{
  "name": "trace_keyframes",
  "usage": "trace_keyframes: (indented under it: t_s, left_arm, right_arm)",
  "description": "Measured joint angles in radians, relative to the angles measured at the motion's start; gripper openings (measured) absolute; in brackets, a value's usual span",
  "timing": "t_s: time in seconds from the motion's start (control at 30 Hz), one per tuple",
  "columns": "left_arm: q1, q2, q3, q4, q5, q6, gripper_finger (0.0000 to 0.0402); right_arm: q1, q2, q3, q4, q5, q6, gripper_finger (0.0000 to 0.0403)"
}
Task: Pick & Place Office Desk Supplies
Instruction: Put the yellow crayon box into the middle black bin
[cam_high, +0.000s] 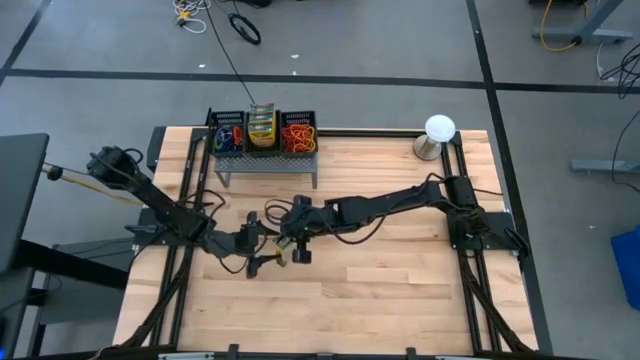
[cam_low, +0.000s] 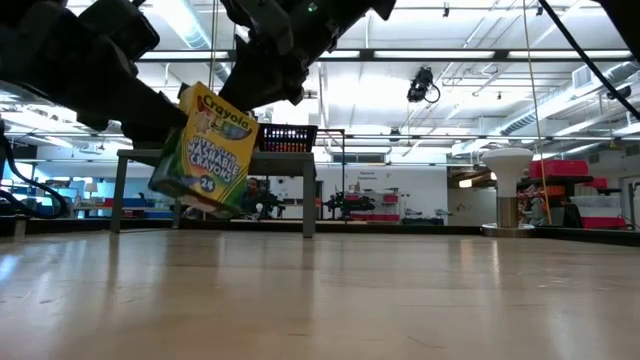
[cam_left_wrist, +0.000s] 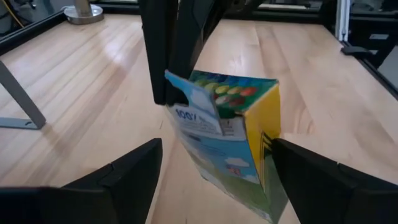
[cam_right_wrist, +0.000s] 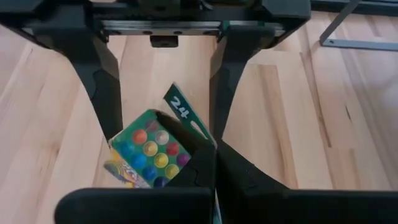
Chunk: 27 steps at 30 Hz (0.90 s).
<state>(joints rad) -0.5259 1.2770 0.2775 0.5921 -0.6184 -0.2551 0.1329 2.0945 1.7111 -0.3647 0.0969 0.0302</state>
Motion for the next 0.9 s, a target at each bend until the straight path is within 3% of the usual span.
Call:
trace_keyframes:
  t_s: [0.5,0.73,0.9]
  left_arm:
    - [-0.056,0.0,0.0,-0.088,-0.014,-0.092,0.0317]
    - [-0.09,0.0,0.0,-0.101,-0.142,-0.096,0.0317]
    - [-0.086,0.0,0.0,-0.083,-0.164,-0.03,0.0314]
  right_arm:
    - [-0.006,0.0,0.0,-0.004,0.004,0.016,0.0002]
    - [-0.006,0.0,0.0,-0.004,-0.002,0.018,0.0002]
    - [-0.006,0.0,0.0,0.008,-0.019,0.016,0.0002]
